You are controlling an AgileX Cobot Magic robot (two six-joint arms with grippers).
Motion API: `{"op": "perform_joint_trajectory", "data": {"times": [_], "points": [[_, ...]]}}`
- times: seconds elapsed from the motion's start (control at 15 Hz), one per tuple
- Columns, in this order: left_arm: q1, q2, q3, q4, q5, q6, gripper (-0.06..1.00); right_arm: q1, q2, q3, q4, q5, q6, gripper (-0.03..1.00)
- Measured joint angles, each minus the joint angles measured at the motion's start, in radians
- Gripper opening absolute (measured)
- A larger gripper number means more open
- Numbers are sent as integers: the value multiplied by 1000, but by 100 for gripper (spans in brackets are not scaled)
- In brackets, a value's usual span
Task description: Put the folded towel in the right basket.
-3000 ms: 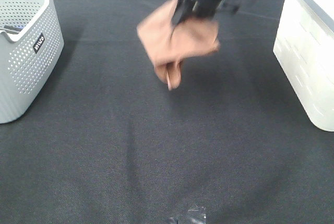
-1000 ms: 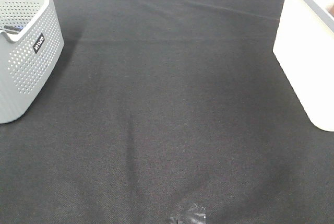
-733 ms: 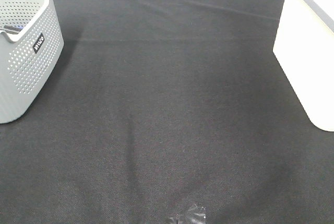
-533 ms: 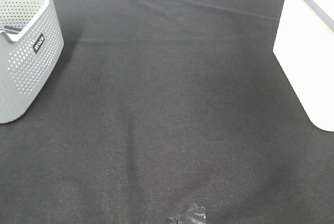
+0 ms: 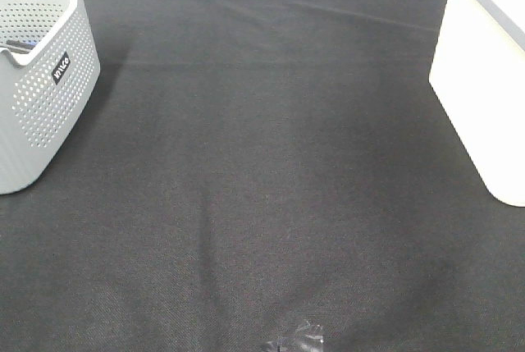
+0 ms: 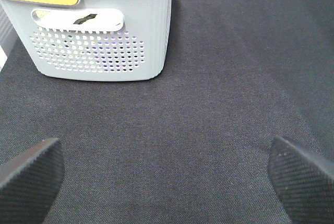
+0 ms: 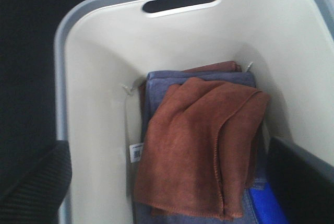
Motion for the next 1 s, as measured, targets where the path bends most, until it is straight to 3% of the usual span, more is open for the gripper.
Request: {"op": "perform_joint_trajectory", "data": {"times": [0.27,0.47,0.73,0.93,1.0], "points": [[0,0,0,0,0,0,99,138,-58,0,-223,164,167,97],[0,0,0,0,0,0,99,162,-122,1,-240,271,209,97],[0,0,0,0,0,0,99,212,-233,83,-202,249,210,97],[0,0,0,0,0,0,99,266,-386,287,-209,200,223,97],[0,0,0,0,0,0,99,267,-488,416,-219,167,243,97]]}}
